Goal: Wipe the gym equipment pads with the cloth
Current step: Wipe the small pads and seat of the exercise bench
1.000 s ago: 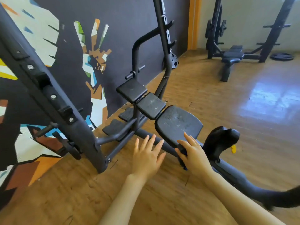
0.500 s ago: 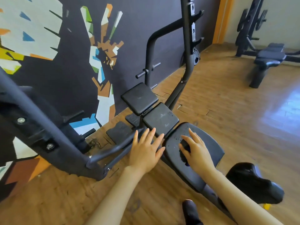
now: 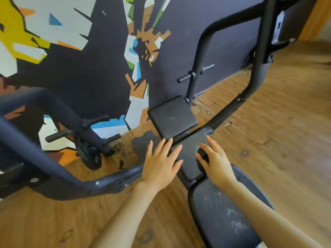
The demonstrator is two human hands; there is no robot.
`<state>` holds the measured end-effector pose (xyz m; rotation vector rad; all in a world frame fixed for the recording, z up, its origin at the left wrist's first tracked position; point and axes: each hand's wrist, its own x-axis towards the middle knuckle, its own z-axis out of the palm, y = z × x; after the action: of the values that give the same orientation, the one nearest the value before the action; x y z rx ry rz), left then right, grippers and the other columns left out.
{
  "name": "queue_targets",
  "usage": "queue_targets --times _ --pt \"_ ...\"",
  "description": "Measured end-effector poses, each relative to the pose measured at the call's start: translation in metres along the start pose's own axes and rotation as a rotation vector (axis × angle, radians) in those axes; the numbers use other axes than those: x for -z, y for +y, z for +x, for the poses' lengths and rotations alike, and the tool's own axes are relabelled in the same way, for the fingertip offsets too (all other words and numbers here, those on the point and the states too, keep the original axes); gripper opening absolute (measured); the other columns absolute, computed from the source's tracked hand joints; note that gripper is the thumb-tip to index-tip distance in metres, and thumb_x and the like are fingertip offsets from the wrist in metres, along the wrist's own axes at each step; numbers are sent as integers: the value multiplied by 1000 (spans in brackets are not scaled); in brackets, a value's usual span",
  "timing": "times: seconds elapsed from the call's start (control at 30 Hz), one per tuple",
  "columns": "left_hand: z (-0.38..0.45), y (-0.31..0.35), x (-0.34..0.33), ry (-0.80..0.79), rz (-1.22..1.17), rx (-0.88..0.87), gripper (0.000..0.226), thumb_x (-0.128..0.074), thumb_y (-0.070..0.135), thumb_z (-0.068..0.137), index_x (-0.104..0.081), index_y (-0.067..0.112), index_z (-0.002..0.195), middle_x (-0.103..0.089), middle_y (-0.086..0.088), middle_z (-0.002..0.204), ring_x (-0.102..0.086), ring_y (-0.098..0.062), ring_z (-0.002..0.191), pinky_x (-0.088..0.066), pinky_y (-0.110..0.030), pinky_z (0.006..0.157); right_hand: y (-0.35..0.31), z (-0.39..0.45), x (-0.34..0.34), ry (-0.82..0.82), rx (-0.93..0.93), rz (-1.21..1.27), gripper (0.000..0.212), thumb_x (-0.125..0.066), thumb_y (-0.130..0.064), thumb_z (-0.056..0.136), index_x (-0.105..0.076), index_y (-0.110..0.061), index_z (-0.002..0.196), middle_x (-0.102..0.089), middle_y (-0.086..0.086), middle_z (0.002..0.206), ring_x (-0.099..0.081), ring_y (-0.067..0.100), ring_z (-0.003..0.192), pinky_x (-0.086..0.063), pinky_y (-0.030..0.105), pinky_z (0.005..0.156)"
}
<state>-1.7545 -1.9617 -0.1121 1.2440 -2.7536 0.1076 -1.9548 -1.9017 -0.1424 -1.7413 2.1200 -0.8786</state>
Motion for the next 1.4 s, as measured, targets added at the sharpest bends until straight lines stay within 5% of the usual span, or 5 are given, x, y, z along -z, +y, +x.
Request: queue_targets --times 0.63,0.87,1.03,1.23,1.4 --pt "176 -171 -102 -60 32 42 58 -19 56 98 -44 29 143 -42 -9 150 -39 -35 138 -31 -63 107 6 233 -141 -22 -100 -17 70 -18 -62 87 -39 -28 145 -24 4 157 -14 29 147 -9 47 118" --pt "247 -213 -147 -10 11 54 53 -38 48 99 -37 26 146 -29 -13 156 -26 -37 143 -34 -63 106 5 314 -179 129 -67 -56 64 -23 -62 94 -36 -27 146 -21 8 158 -10 30 147 -7 46 116" --pt "275 -216 -179 -58 -3 36 54 -29 48 99 -37 25 147 -27 -11 158 -25 -36 144 -35 -62 105 25 337 -211 155 -176 -13 79 -36 -62 92 -6 -22 153 7 14 160 -3 33 147 -14 49 117" --pt "279 -216 -194 17 -45 72 49 -29 40 100 -39 25 146 -33 -8 155 -41 -31 136 -42 -55 101 36 337 -214 294 208 -94 50 -73 -5 81 -56 -6 128 -59 14 123 -53 29 113 -49 45 95" --pt "278 -216 -200 65 -22 70 51 -37 35 98 -36 25 148 -31 -8 156 -43 -34 132 -45 -54 97 42 322 -230 130 247 -78 43 -42 -22 97 -50 -12 138 -47 6 144 -39 24 136 -23 45 116"
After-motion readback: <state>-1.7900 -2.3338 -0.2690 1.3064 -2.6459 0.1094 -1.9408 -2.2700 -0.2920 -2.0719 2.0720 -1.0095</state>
